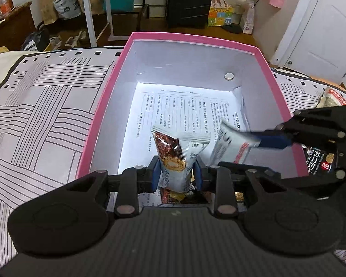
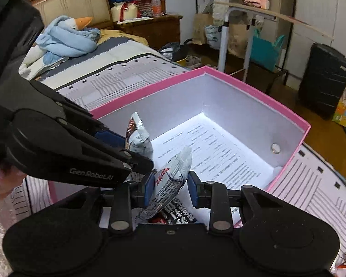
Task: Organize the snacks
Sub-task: 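Lower both held bars into the pink box and open both tools, then move both tools back over the snack pile toward the cracker packs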
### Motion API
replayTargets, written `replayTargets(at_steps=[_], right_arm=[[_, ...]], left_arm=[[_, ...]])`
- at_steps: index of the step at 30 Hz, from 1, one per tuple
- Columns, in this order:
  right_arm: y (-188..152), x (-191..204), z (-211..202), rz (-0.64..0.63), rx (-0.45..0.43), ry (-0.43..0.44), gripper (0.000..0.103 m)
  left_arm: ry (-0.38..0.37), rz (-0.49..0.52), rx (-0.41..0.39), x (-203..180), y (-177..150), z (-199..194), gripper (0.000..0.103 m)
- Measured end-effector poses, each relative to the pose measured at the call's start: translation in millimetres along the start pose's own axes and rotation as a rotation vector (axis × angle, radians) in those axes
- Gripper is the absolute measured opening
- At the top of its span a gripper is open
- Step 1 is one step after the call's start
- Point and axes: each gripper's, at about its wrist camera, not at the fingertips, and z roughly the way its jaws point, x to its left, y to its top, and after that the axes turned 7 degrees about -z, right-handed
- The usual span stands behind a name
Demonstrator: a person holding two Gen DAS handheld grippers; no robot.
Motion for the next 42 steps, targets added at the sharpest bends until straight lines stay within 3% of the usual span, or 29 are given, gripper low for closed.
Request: replayTargets(at_steps=[7, 11, 17, 28, 36, 39, 42], right_arm=[[-4, 7, -23, 0.014, -0.002, -0.116, 0.062], [-5, 14, -43, 0.028, 0.012, -0.136, 0.064], [-7, 30, -79, 0.005, -0.005, -0.120, 0.069], [-21, 44, -161, -0.012, -0.044, -0.194, 0.072], [-53, 8, -233, 0.134, -0.169, -0.267, 0.074], [-67, -15, -254, 0.230, -0.220, -0.353, 0.076], [-80, -36, -266, 0.334, -0.258, -0.380, 0.076]], left_arm=[[-0.012, -0.011, -0.050, -3, -2, -25, 0.057], [-0.011, 0.013, -0.059, -10, -5, -46, 0.058], [-0.008, 0.039, -0.011, -19, -12, -79, 0.058], [-0.026, 0.146, -0.059, -51, -28, -151, 0.058], [-0.115, 0.187, -0.081, -86, -41, -185, 0.058], [-0.130, 0.222, -0.090, -106, -48, -183, 0.057], [-0.145, 0.260, -0.087, -129, -56, -174, 0.056]])
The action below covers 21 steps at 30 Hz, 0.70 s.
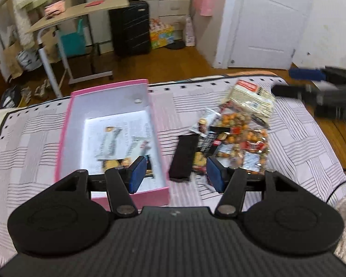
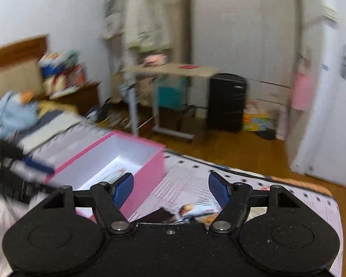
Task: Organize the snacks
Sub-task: 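Move both tools back over the snack pile toward the cracker packs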
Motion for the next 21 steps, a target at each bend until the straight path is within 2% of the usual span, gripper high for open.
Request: replayTargets(at_steps=[3, 7, 11, 14, 17, 21], right_arm=[[-8, -19, 3, 0.088, 0.008, 0.004, 0.076], [-24, -31, 20, 0.161, 0.051, 0.036, 0.076], [-39, -35, 46, 0.197, 0.109, 0.096, 0.075], [-45, -34, 75, 0.246, 0.174, 0.157, 0.065], [-49, -29, 106, 0.221, 0.227, 0.156, 0.056], [-60, -34, 144, 0.177, 0.282, 0.158, 0.031]], left_arm=[[-0.011, 0.026, 0.010, -18, -3, 17, 0.053], [-0.018, 0.046, 0.022, -36, -6, 44, 0.040], [-0.050, 0.028, 0.058, -46, -9, 76, 0.038], [-0.062, -0.053, 0.128, -50, -12, 107, 0.035], [-0.042, -0.139, 0.133, -49, -17, 129, 0.033], [-0.011, -0.283, 0.117, -34, -24, 149, 0.032]])
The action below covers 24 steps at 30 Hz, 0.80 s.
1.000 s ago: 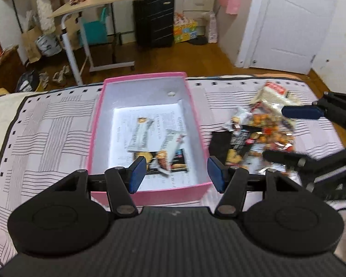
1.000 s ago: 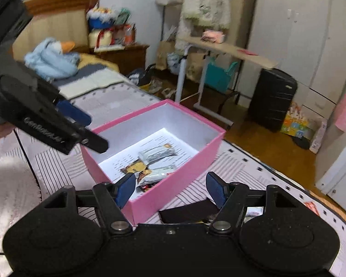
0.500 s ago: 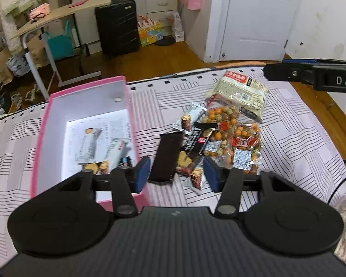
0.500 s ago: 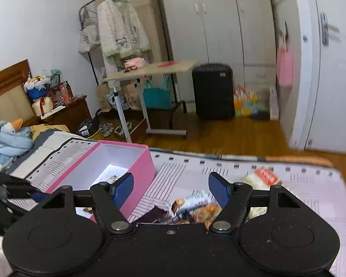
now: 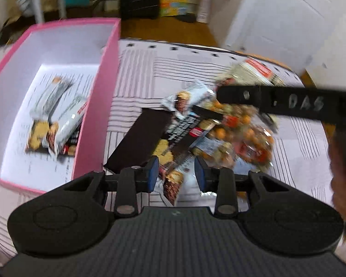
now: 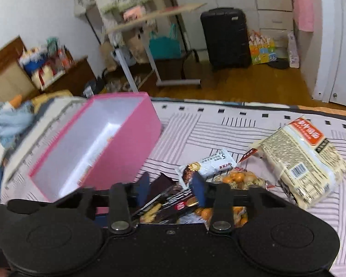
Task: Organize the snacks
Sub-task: 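Move both tools back over the snack pile toward the cracker packs, then grasp a black cracker pack with the left tool while the right tool grasps a snack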
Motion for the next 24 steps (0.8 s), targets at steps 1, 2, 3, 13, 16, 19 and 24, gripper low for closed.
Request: replayTargets(at_steps=[1, 2, 3, 13, 16, 19, 24], right_arm=[[-2, -5, 8, 0.000, 0.004, -0.005, 0.028], [-6, -9, 15, -0.007, 0.003, -0.020, 0.025], [-9, -12, 21, -0.013, 0.003, -0.038, 0.026], [-26, -26, 48, -0.076, 0.052, -0.038, 0.028], [-30, -24, 45, -0.113, 0.042, -0.020, 0.027], [-29, -27, 43, -0.110, 0.050, -0.004, 0.024], [-31, -29, 36, -0.124, 0.062, 0.011, 0.017]], left_arm=[[0.011, -0.022, -0.004, 4, 1, 4, 0.030], [0.026, -0.039, -0.011, 6, 1, 8, 0.030], [0.036, -0.059, -0.022, 9, 0, 11, 0.030], [0.070, -0.251, -0.026, 12, -13, 45, 0.031], [0.046, -0.315, -0.023, 24, -9, 47, 0.033], [0.014, -0.360, -0.034, 31, -11, 46, 0.034], [-0.010, -0.378, -0.043, 33, -15, 51, 0.041]])
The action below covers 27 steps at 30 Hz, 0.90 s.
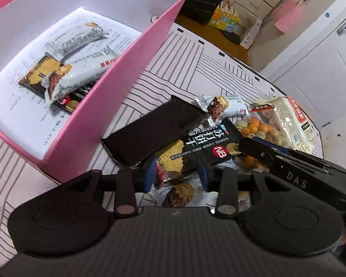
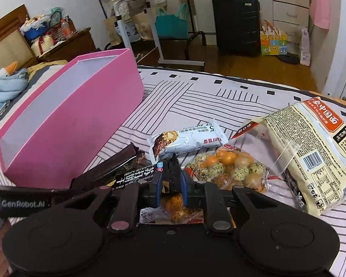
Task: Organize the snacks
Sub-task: 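Grasp a black cracker pack with the left tool while the right tool grasps a snack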
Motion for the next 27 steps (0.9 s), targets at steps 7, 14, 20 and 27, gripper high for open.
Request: replayTargets(at_steps=[7, 14, 20, 27], right_arm=[[-7, 6, -10, -0.060, 0.020, 0.038, 0.014], [0, -2, -4, 0.029, 0.021, 0.057, 0.021], [12, -3, 17, 0.040, -0.001, 0.000, 0.039], [28, -7, 42, 0.017, 0.018, 0.070, 0.064]], left_arm=[[0.001, -0.037, 0.018, 2, -4, 6, 0.048], [0.014, -0.090, 0.071, 13, -10, 19, 0.037], [0.019, -0.085, 0.061, 11, -12, 21, 0.033], [0.008, -0.098, 0.051, 14, -14, 22, 0.034]])
